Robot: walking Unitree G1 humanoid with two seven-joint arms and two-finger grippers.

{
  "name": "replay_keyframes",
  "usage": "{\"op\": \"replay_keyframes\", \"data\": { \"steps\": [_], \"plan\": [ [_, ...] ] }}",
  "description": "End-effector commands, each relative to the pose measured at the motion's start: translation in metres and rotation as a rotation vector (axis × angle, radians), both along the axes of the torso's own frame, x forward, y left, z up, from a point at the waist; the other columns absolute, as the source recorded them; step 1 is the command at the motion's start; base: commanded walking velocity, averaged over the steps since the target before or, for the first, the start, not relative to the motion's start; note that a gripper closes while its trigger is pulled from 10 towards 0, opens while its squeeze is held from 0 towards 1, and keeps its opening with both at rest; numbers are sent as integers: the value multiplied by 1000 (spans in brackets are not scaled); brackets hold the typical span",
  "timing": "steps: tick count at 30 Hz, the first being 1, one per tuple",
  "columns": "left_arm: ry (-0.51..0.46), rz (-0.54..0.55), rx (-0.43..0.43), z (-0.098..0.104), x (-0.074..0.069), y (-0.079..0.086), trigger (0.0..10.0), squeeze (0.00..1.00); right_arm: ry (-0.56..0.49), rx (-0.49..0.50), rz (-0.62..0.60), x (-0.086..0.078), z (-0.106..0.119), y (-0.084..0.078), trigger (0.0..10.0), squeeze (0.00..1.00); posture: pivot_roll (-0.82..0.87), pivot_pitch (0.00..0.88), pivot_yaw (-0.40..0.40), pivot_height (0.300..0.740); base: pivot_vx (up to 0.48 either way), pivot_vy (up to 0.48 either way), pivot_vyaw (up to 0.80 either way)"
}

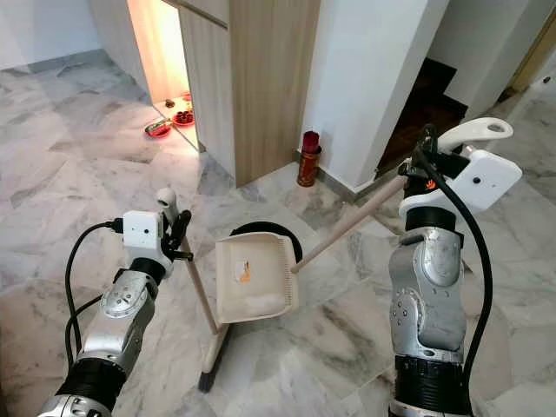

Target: Sweep floor

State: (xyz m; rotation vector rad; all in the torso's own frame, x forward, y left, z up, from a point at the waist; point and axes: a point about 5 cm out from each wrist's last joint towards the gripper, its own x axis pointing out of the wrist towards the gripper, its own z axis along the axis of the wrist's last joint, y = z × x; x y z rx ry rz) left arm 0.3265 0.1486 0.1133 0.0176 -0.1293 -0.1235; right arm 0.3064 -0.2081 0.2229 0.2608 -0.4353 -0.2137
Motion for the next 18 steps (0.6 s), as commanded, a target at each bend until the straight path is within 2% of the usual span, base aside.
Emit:
{"op": "replay_keyframes", "data": {
  "steps": [1, 12, 15, 18],
  "plan": [
    [-29, -10, 10, 6, 2, -3, 10000, 0, -89, 8, -6, -2, 17, 0, 10000, 0, 200, 11, -63, 740, 0, 0, 0],
    [-29, -5, 11, 6, 2, -2, 10000, 0, -92, 11, -6, 0, 17, 0, 10000, 0, 203, 9, -66, 740, 0, 0, 0],
    [-19, 185, 1, 3, 1, 23, 10000, 0, -106, 11, -12, 3, 16, 2, 10000, 0, 217, 12, -69, 740, 0, 0, 0],
    [-18, 187, 2, 3, 1, 22, 10000, 0, -102, 5, -11, 3, 16, 3, 10000, 0, 217, 13, -69, 740, 0, 0, 0]
  ]
}}
